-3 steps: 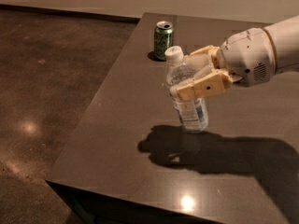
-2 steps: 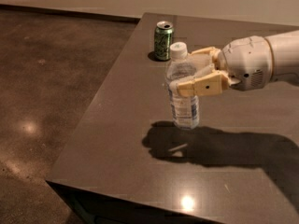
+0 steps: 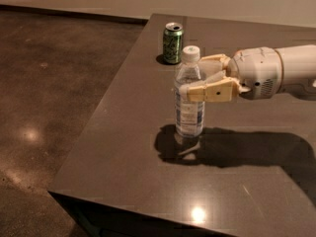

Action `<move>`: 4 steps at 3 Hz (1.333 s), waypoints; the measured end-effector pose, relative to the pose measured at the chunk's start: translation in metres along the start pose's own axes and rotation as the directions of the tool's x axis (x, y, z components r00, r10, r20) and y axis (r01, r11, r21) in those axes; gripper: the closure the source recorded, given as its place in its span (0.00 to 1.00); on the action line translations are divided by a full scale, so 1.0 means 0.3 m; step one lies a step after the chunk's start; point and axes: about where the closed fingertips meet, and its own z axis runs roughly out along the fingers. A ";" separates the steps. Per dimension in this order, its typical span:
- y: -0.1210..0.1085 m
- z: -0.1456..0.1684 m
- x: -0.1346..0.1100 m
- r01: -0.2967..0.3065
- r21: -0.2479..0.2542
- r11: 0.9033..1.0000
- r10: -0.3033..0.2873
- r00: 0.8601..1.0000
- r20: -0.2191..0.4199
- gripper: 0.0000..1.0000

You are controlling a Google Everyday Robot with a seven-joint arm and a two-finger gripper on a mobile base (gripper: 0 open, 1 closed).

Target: Place blue plastic bottle upright

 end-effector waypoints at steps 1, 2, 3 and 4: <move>-0.002 0.004 0.011 0.035 -0.038 0.999 -0.033 0.998 0.058 1.00; -0.003 0.006 0.022 0.073 -0.067 0.995 -0.066 0.993 0.101 0.86; -0.005 0.009 0.033 0.084 -0.088 0.993 -0.074 0.991 0.115 0.64; -0.008 0.020 0.057 0.068 -0.110 0.992 -0.058 0.994 0.091 0.33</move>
Offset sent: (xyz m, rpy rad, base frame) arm 0.0024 -0.0056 -0.0138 0.1453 -0.0965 0.1168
